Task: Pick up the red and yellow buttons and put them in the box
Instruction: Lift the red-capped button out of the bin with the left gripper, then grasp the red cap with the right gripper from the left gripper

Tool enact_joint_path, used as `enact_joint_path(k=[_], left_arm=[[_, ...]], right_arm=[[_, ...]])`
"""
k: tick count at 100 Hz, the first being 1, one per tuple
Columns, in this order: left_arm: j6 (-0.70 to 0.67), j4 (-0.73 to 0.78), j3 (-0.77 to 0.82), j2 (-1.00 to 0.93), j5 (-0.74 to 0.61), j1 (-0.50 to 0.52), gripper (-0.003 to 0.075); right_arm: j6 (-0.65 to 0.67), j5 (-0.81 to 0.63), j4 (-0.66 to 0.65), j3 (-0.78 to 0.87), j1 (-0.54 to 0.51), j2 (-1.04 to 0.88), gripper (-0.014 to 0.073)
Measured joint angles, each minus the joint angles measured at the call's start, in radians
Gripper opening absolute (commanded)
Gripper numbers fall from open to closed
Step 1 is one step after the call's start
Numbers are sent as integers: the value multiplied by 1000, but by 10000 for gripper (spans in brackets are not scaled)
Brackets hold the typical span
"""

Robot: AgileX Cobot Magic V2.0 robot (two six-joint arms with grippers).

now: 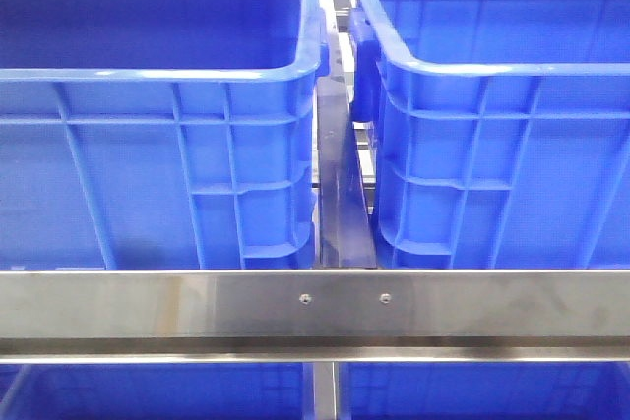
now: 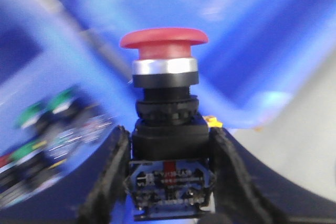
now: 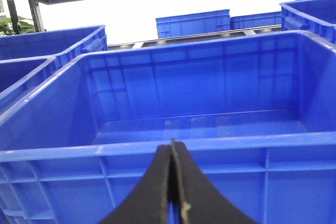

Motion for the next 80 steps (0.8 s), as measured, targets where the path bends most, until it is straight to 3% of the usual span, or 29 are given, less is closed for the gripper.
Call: enact_joint_path(k=[18,45,63,80], left_arm=[[0,13,0,-8,0,-115,-19],[0,27,2,-8,2,-138,-19],[0,27,2,-8,3,-138,-19],[0,27,2,-8,3,-138,-19]], right_arm=[[0,-23,0,0,0,0,-68],[0,-25,40,-55,0,0,-68],[0,194,93,-260,0,11,-68],[0,449,100,-518,0,157,-68]])
